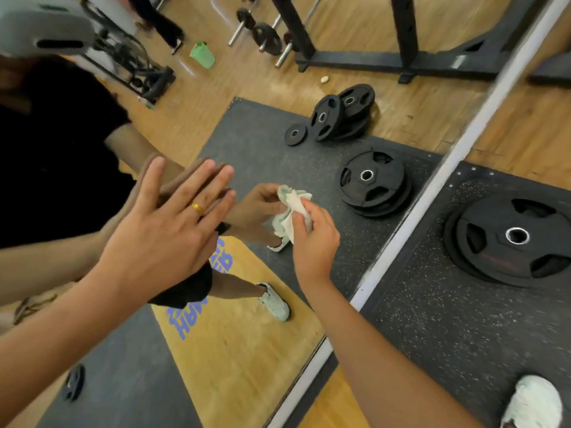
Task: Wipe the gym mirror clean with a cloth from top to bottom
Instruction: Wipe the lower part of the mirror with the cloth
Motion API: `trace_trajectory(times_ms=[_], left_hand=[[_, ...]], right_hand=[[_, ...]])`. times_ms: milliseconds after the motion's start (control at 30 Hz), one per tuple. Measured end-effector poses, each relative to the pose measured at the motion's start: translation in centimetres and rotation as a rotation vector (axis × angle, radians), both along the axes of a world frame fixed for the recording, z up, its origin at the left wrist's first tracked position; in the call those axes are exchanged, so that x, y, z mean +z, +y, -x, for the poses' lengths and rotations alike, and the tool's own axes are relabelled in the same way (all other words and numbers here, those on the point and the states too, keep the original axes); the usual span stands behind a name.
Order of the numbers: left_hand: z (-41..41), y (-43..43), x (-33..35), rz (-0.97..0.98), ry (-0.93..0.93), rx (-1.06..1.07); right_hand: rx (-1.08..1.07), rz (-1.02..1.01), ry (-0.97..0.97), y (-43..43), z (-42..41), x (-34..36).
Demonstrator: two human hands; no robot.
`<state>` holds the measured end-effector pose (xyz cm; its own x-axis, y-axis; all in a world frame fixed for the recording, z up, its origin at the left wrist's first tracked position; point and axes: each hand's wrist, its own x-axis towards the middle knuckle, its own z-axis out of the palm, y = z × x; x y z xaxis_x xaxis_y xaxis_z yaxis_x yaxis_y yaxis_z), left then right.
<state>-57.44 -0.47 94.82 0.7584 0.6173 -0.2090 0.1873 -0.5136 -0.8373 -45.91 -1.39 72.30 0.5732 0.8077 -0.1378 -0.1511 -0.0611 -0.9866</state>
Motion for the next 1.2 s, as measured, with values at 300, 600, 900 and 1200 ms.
trace_trajectory(times_ms=[300,600,900,1200], left_hand=[[0.0,0.2,-0.2,0.0,0.03,-0.032],[-0.4,0.0,-0.1,0.054,-0.001,-0.031],[0.1,0.1,-0.3,-0.026,0.086,-0.061],[-0.1,-0.2,0.0,-0.088,0.136,-0.059]], right_hand=[[-0.034,-0.109,-0.132,-4.2,5.1,0.0],[-0.153,0.01,0.032,-4.1,7.1,0.5],[-0.081,0.04,0.098,-5.8,8.6,-0.3],[-0.096,-0.03,0.013,-9.9,13.5,1.4]])
